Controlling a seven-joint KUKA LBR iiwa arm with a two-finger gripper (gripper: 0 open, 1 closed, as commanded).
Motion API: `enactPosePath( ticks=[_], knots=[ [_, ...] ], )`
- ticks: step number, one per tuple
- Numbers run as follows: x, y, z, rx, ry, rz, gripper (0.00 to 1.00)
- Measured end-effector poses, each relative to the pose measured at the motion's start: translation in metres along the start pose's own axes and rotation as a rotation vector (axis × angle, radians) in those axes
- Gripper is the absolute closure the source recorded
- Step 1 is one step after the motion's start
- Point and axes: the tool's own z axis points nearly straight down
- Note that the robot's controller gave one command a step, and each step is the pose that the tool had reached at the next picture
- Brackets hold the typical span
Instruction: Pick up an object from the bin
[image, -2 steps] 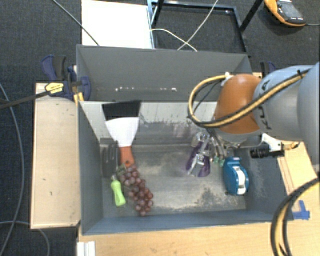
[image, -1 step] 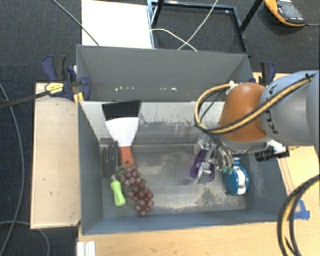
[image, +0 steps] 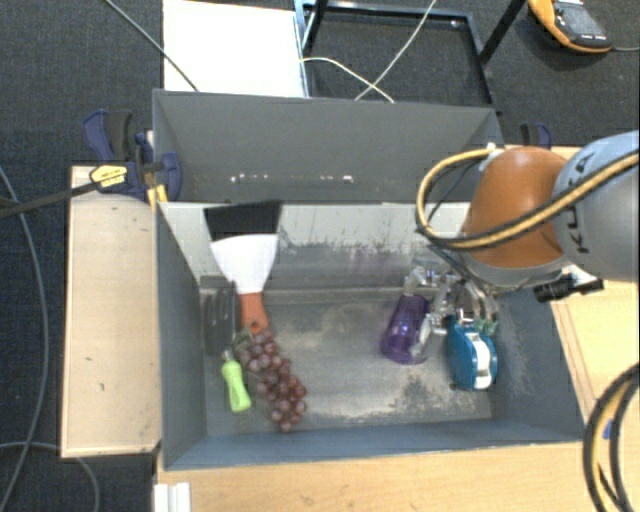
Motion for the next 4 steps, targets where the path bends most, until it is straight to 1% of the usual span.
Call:
enactPosePath(
  ticks=[1,2,3,4],
  knots=[
    [0.001,0.005,0.006,0.000,0.001,0.018,0.00],
    [0.020,0.011,-0.003,-0.001,0.008,0.046,0.00],
    [0.005,-0.017,-0.010,-0.001,0.000,-0.323,0.00],
    [0.012,-0.021,-0.104,-0.003,0.002,-0.126,0.00]
  ],
)
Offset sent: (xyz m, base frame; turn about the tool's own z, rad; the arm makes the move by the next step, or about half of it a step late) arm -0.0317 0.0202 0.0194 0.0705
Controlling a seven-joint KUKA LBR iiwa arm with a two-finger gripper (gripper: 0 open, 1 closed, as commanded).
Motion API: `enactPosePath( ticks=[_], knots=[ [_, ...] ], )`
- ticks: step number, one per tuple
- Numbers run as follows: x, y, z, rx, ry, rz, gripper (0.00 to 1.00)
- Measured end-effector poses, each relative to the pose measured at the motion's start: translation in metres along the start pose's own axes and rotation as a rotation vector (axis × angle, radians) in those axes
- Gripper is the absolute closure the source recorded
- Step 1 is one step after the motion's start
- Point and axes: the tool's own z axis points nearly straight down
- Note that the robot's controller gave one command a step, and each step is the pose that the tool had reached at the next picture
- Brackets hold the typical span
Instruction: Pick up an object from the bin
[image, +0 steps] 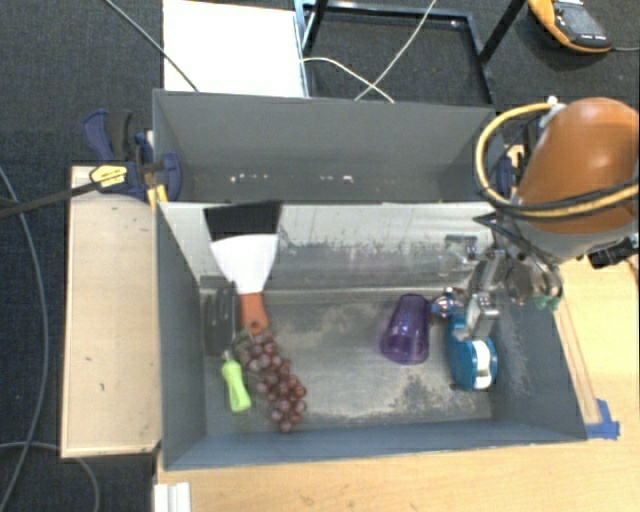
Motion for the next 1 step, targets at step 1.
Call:
enactPosePath(
  ticks=[1],
  knots=[
    [-0.0094,0.0047,0.1028,0.002,-0.005,-0.121,0.00]
  ],
)
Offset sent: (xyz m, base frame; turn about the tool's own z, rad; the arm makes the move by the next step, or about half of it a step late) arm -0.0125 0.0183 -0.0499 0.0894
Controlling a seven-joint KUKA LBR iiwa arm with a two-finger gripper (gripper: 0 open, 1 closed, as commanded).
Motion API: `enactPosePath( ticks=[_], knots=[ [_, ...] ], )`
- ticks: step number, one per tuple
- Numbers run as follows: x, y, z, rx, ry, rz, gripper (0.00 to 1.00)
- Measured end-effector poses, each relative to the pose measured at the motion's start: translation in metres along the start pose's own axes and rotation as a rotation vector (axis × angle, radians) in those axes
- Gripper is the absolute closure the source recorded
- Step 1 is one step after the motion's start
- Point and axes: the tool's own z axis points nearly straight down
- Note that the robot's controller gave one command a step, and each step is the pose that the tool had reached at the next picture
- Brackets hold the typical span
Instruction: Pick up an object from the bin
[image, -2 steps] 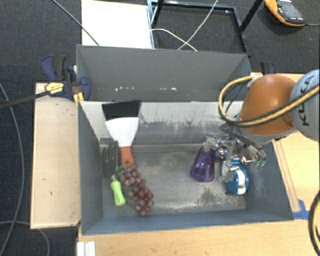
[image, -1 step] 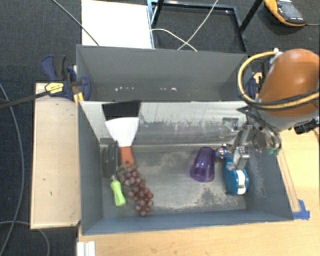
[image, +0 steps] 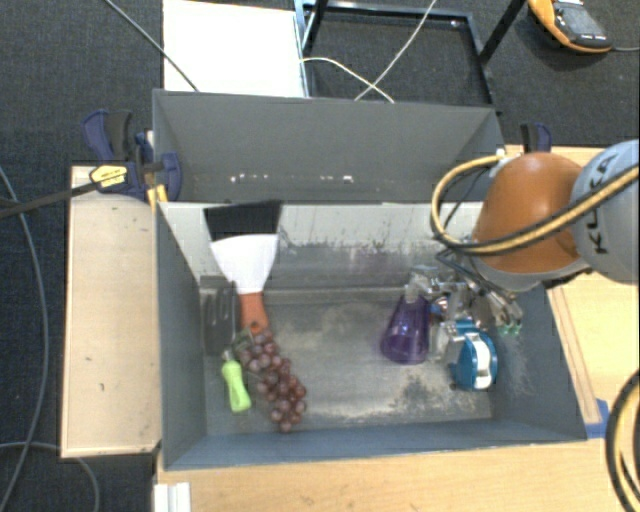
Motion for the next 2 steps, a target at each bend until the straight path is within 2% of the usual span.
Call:
enactPosePath(
  ticks=[1,2],
  knots=[
    [0.017,0.014,-0.045,0.000,-0.009,0.202,0.00],
    [0.000,0.000,0.045,-0.002,-0.009,0.043,0.00]
  ],
)
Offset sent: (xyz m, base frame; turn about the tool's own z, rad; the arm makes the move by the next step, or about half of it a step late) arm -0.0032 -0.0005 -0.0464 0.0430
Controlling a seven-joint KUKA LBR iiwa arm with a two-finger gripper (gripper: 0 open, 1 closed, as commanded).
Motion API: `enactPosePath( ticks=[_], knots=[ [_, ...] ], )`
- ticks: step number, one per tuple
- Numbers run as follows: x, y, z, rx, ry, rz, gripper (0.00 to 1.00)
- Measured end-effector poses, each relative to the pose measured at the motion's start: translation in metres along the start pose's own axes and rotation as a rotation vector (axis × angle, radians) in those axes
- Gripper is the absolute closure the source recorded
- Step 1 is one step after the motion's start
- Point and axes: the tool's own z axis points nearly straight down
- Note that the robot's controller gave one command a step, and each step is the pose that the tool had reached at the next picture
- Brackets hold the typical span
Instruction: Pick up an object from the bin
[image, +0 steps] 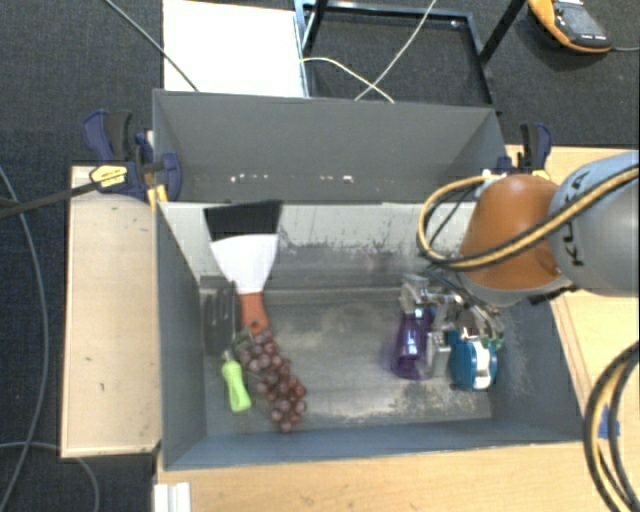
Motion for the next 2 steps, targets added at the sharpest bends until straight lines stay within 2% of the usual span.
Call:
enactPosePath(
  ticks=[1,2],
  knots=[
    [0.0130,0.0152,-0.0559,0.003,-0.021,0.164,1.00],
    [0.0131,0.0152,-0.0558,0.003,-0.021,0.163,1.00]
  ],
)
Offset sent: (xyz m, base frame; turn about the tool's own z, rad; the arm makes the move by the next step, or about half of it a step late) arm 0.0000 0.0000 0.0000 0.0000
